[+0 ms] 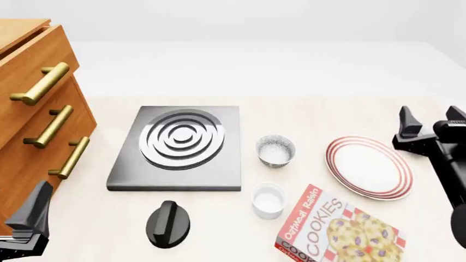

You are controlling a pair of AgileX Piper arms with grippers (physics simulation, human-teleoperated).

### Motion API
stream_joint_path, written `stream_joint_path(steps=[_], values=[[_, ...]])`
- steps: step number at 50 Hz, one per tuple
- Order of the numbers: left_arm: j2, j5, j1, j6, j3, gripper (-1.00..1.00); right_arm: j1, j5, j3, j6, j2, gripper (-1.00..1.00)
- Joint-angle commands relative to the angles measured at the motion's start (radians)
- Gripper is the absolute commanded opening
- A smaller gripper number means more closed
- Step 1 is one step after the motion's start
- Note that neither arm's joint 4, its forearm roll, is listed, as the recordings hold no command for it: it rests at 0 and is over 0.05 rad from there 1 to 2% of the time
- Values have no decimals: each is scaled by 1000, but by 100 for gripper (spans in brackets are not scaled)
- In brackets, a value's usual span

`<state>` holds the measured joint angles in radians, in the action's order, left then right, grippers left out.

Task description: Pick the akita bowl next to the plate and place it on the plate.

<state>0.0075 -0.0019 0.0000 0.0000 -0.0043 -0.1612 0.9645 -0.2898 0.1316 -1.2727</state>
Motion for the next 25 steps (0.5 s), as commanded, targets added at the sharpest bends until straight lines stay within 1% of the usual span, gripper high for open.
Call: stream_joint_path(steps=[1, 15, 25], values=[[0, 0, 0, 0, 0, 100, -22, 5, -30, 4, -44, 100], [0, 0, 0, 0, 0, 100, -37, 2, -60, 14, -84, 100], [0, 0, 0, 0, 0, 100, -67, 11, -84, 26, -133, 100]])
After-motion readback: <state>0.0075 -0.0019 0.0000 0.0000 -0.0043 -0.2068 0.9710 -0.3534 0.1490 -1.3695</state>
